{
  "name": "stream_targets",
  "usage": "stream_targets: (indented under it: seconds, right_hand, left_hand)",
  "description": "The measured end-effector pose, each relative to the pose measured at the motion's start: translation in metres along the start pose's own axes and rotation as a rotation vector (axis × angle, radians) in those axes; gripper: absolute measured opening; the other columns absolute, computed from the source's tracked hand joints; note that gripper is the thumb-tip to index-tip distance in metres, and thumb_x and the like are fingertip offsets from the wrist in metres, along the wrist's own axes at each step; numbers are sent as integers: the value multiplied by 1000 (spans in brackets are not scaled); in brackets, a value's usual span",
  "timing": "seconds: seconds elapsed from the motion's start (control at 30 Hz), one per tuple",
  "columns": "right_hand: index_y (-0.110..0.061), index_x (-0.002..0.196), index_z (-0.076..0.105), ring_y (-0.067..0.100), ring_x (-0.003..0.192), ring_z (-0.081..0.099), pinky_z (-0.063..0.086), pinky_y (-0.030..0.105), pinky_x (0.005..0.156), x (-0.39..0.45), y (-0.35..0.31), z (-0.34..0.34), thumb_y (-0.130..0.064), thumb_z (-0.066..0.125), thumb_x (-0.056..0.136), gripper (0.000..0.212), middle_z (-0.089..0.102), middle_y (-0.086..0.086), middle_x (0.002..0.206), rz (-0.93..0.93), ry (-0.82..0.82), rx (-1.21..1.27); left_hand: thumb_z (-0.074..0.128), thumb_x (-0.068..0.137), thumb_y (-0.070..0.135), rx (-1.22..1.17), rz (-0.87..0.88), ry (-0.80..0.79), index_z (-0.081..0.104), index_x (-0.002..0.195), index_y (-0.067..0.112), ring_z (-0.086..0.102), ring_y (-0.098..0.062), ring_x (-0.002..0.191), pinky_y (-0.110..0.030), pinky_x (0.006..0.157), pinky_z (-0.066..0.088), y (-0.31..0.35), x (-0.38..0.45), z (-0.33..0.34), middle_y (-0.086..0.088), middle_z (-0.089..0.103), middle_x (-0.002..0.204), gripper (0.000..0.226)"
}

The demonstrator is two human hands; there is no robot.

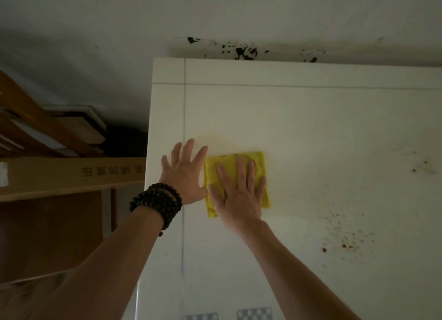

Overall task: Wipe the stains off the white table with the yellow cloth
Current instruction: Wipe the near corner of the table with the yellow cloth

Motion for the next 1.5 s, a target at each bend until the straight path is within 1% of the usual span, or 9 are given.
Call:
stream_targets:
  seconds: [0.17, 0.37, 0.67, 0.87, 1.03, 1.2, 1.3, 1.4, 1.5]
  right_hand:
    - [-50, 155, -5, 27, 149, -32, -24, 57, 115, 70, 14, -34, -68, 19, 99, 64, -25, 0, 167, 10, 82, 27]
    - [-47, 157, -1, 30, 150, -30, -20, 61, 115, 105, 11, -50, -69, 20, 98, 66, -23, 3, 167, -28, 77, 46]
    - [-49, 156, -6, 27, 147, -37, -25, 59, 113, 3, 24, -10, -68, 18, 98, 65, -29, 1, 165, 34, 31, 63]
    - [-51, 153, -15, 26, 144, -41, -26, 59, 113, -87, 30, 31, -68, 13, 99, 63, -36, 0, 162, 158, 12, 94]
    - [-52, 150, -21, 24, 142, -44, -24, 60, 113, -165, 33, 66, -68, 9, 99, 61, -39, 0, 160, 293, 29, 129]
    - [-51, 155, 9, 24, 152, -23, -16, 60, 116, -217, 44, 98, -72, 14, 98, 62, -5, 4, 170, 426, 105, 222]
    - [-55, 154, -3, 21, 146, -37, -25, 57, 113, -220, 51, 96, -74, 3, 93, 64, -23, 0, 167, 429, 121, 240]
    - [-57, 149, -18, 21, 142, -45, -27, 56, 113, -219, 68, 89, -69, 11, 98, 60, -38, -5, 160, 482, 143, 280]
    - [-57, 150, -16, 20, 139, -49, -27, 57, 113, -207, 93, 78, -71, 15, 97, 62, -43, -9, 156, 524, 144, 341]
  left_hand:
    - [74, 58, 71, 208, -60, -155, -23, 148, 32, -21, -42, 144, -66, 114, 8, 10, 18, 16, -8, -31, 156, 138]
    - [75, 56, 71, 269, -110, -124, -24, 148, 30, -17, -42, 145, -64, 114, 14, 13, 20, 16, -9, -28, 157, 142]
    - [76, 59, 67, 208, -92, -85, -17, 150, 31, -14, -39, 147, -61, 115, 13, 15, 12, 13, -8, -23, 159, 136]
    - [54, 88, 57, 214, 59, 35, -7, 153, 21, 0, -35, 148, -55, 117, 19, 32, -46, 34, -13, -6, 161, 96]
    - [62, 78, 65, 268, 207, -85, -12, 152, 24, -4, -36, 148, -55, 118, 14, 51, -89, 60, -12, -12, 161, 113]
    - [67, 73, 66, 310, 337, -140, -11, 152, 28, -2, -35, 147, -53, 117, 19, 86, -101, 76, -10, -10, 161, 118]
    - [74, 69, 63, 324, 375, -228, -16, 151, 33, -8, -35, 147, -54, 116, 23, 103, -99, 84, -7, -17, 160, 125]
    - [76, 63, 64, 397, 402, -254, -19, 150, 34, -9, -37, 147, -55, 115, 23, 121, -90, 89, -6, -19, 160, 132]
    - [76, 60, 68, 430, 386, -236, -18, 149, 36, -9, -35, 147, -58, 115, 20, 135, -74, 90, -4, -19, 160, 133]
Point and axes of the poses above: each hand's wrist, its own x-axis towards the middle knuckle, its own z-axis out of the palm, y = z × x, the point moved 5 cm from there along x, towards the middle knuckle
